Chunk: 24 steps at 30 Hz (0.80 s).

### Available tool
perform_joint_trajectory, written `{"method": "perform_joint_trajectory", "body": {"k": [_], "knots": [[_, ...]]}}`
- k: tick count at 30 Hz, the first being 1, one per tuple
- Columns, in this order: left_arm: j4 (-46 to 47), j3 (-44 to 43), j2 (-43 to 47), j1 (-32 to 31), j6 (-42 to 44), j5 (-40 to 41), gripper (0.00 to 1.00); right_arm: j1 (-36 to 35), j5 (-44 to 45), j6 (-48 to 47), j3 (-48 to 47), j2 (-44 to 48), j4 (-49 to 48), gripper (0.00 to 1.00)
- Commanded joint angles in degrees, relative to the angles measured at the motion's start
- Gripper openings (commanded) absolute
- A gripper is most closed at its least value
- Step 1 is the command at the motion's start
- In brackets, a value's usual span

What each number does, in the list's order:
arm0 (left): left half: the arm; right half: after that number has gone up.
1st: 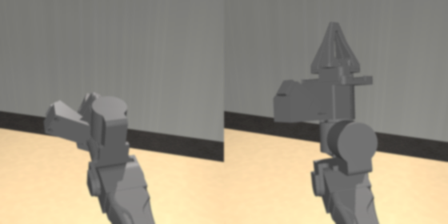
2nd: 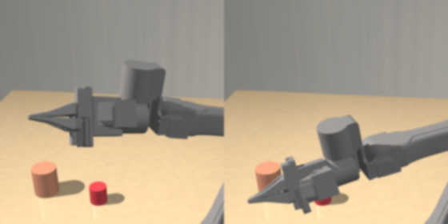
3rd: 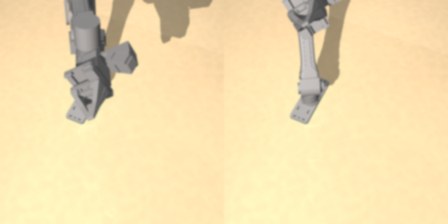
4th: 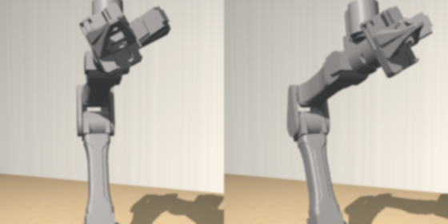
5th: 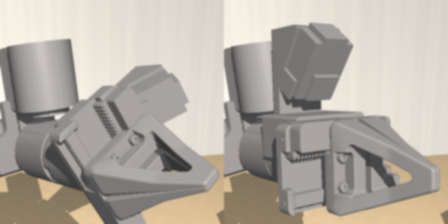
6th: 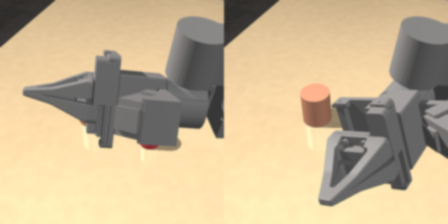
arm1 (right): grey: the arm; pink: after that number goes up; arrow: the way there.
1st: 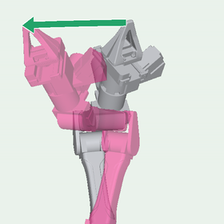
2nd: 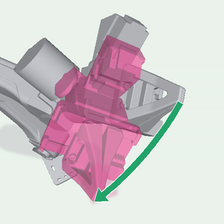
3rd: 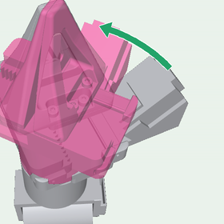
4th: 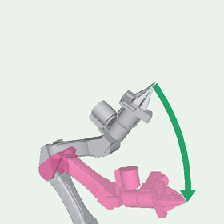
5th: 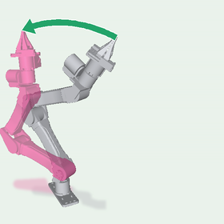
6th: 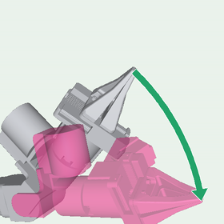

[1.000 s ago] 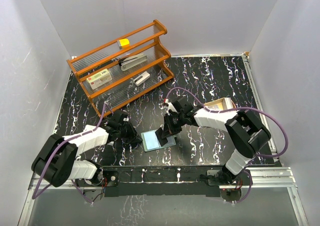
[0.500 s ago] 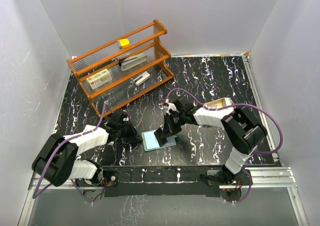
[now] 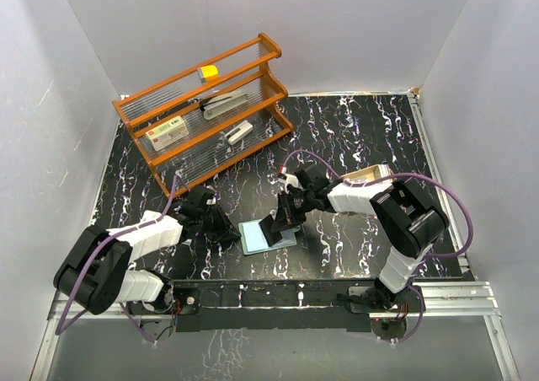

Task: Put the credit cards into the card holder
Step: Insert the credit card into the card holder.

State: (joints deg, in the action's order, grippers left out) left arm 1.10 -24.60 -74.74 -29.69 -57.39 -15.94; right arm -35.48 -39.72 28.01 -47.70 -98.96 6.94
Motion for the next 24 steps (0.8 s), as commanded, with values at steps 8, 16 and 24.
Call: {"method": "perform_joint_trajectory", "body": {"k": [8, 16, 24], "knots": [[-0.05, 3.03, 0.2, -0.01, -1.71, -0.45, 0.0, -0.02, -0.26, 4.7, 4.58, -2.45, -10.2, 0.01], [1.0, 4.36, 0.08, 0.04, -2.98, -0.92, 0.0, -0.01, 0.01, 7.08, 5.88, -2.57, -13.25, 0.02], [1.8, 5.07, 0.56, 0.02, -4.17, -1.02, 0.0, 0.0, 1.09, 11.7, 8.91, -1.33, -18.34, 0.02]]}}
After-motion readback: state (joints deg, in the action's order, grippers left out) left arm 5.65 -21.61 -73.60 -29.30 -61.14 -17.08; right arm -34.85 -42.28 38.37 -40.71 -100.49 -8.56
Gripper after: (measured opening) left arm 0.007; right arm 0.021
